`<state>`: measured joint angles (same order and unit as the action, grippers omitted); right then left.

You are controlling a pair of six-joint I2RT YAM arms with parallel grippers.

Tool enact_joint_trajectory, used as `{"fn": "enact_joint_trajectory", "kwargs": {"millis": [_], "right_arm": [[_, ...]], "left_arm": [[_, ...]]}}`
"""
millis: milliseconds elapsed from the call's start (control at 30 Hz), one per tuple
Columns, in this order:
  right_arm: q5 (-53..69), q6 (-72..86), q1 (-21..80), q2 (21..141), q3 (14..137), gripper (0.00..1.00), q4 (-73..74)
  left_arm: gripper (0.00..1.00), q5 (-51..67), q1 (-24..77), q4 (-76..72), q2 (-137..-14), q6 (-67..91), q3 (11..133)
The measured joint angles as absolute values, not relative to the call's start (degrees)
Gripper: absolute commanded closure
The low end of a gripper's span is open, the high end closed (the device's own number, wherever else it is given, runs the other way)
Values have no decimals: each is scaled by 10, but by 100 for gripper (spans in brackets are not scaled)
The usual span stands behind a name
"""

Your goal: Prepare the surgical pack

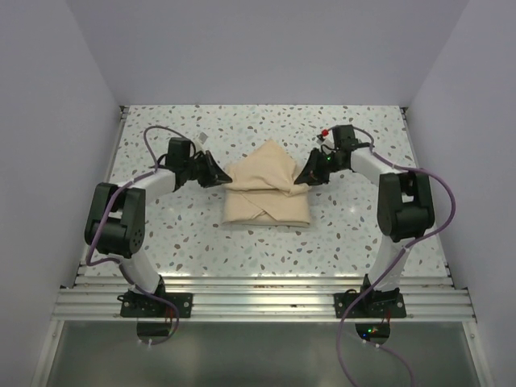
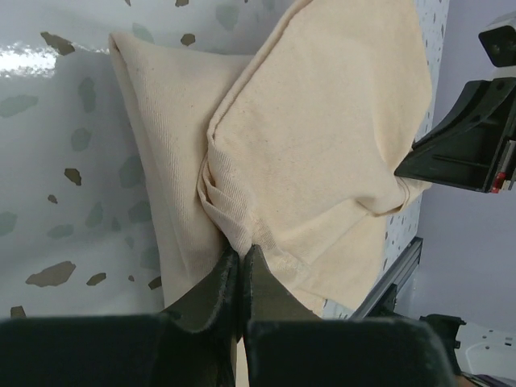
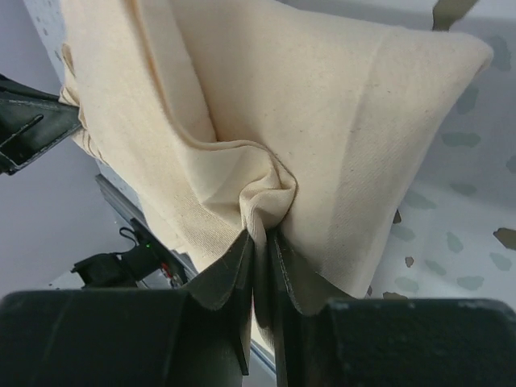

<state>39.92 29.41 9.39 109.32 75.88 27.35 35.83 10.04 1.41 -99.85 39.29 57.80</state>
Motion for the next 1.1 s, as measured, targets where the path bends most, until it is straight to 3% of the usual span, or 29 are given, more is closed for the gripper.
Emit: {"fn": "enact_joint_trajectory", "kwargs": {"millis": [67, 167, 200, 400, 567, 767, 867, 1100], "right_arm": [[392, 281, 96, 1090, 749, 78, 283], [364, 261, 100, 1065, 731, 54, 299], [352, 255, 102, 1050, 726, 39, 300], [279, 233, 105, 980, 767, 11, 269], [289, 223, 105, 1087, 942, 4, 247], [345, 209, 106, 1289, 1137, 5, 273], [382, 209, 109, 1377, 1188, 7, 292], [430, 220, 133, 1439, 1220, 18, 302]], "left_arm": [[100, 358, 103, 14, -999, 392, 570], [100, 358, 103, 14, -999, 391, 561], [100, 358, 103, 14, -999, 391, 559], [100, 359, 103, 14, -999, 383, 556], [100, 365, 103, 10, -1006, 379, 556], [100, 371, 103, 8, -1008, 374, 556], [100, 373, 103, 6, -1009, 372, 556], [100, 381, 103, 1, -1014, 368, 556]]}}
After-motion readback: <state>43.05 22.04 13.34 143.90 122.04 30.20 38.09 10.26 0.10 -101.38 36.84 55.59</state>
